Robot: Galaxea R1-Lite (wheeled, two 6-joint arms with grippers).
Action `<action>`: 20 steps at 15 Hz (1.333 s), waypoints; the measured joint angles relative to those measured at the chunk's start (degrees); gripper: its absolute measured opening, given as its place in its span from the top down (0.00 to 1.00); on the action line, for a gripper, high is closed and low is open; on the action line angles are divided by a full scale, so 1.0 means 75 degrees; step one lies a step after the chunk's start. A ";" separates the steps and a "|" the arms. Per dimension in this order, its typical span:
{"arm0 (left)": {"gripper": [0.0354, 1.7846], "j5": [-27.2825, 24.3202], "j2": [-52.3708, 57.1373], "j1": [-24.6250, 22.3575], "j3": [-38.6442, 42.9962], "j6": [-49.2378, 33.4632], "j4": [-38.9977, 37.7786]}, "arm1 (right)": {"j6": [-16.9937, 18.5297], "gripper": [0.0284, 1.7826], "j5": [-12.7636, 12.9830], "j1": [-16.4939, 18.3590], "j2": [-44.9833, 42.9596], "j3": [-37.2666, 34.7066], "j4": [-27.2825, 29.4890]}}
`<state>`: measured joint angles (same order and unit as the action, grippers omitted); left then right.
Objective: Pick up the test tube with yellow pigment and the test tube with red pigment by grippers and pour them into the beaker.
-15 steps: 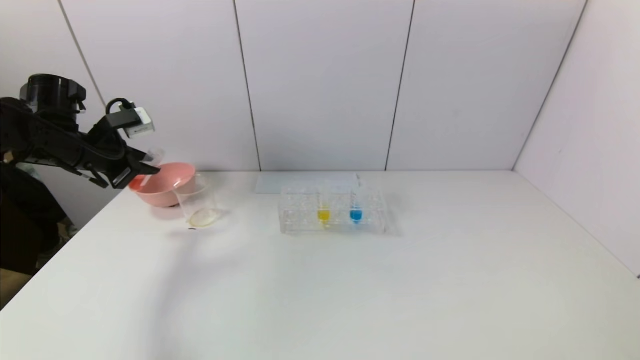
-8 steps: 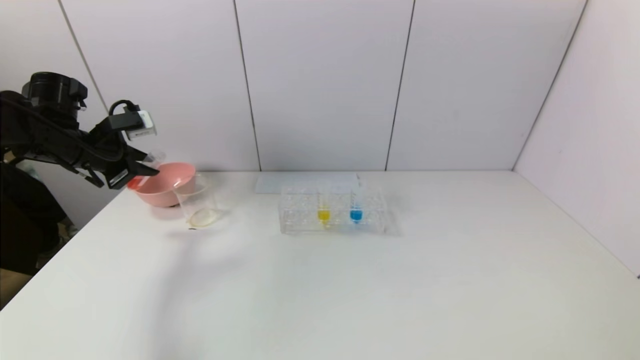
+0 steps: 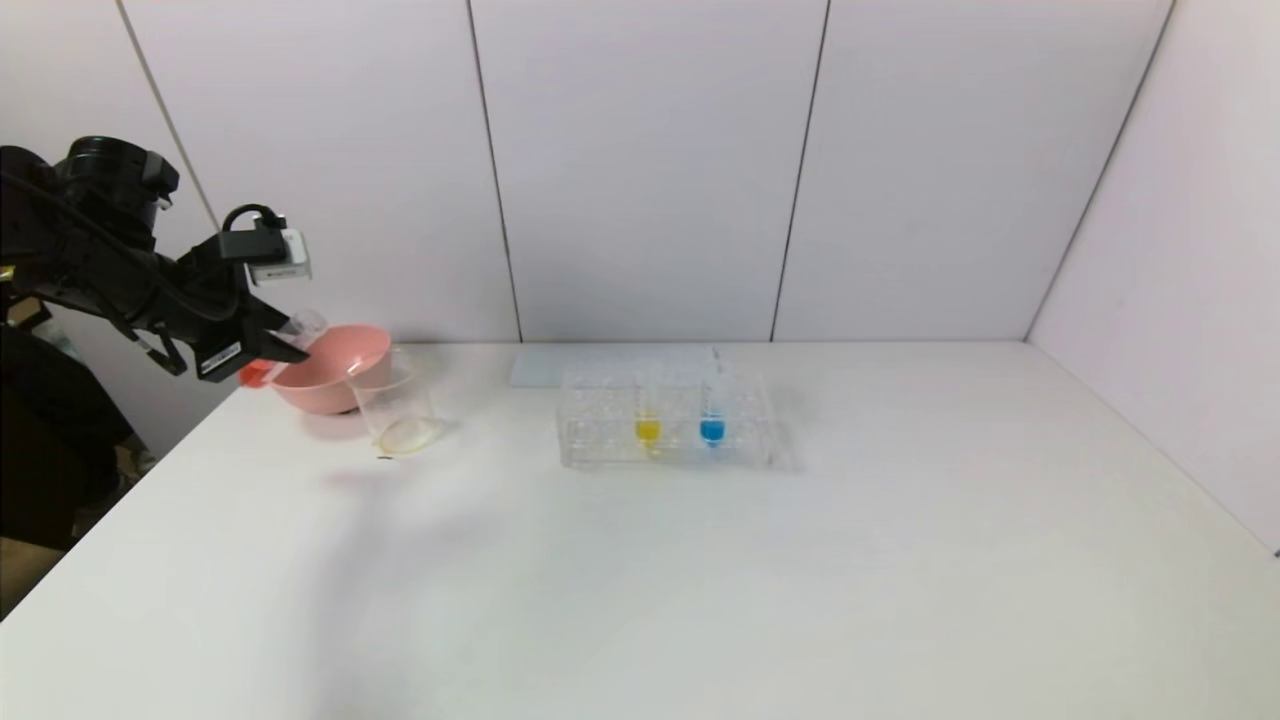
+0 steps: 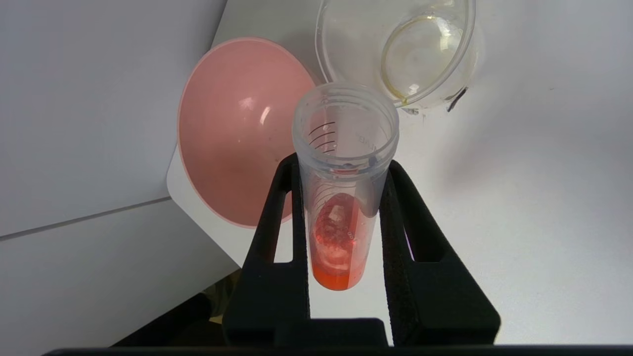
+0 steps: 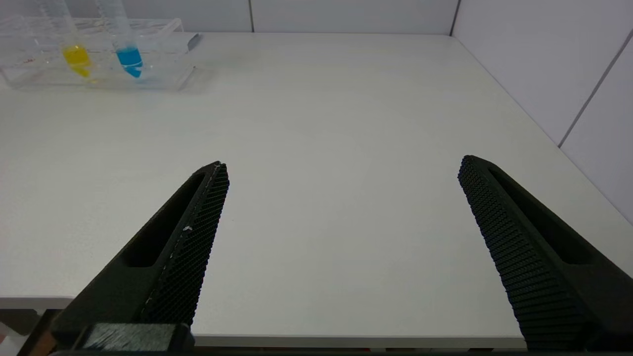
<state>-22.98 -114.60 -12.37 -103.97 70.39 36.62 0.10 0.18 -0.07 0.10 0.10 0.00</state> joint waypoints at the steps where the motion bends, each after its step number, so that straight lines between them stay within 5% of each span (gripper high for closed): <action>1: 0.77 0.0050 -0.0023 0.0000 -0.0065 0.0060 0.0078 | 0.0000 0.05 0.0005 0.0003 0.0000 0.0000 0.0000; 20: 0.77 0.1052 -0.0497 0.0236 -0.1300 0.1474 0.1504 | 0.0000 0.05 0.0005 0.0000 0.0000 0.0000 0.0000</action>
<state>-15.09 -118.33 -10.61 -113.73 81.45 47.90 0.10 0.22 -0.07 0.10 0.10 0.00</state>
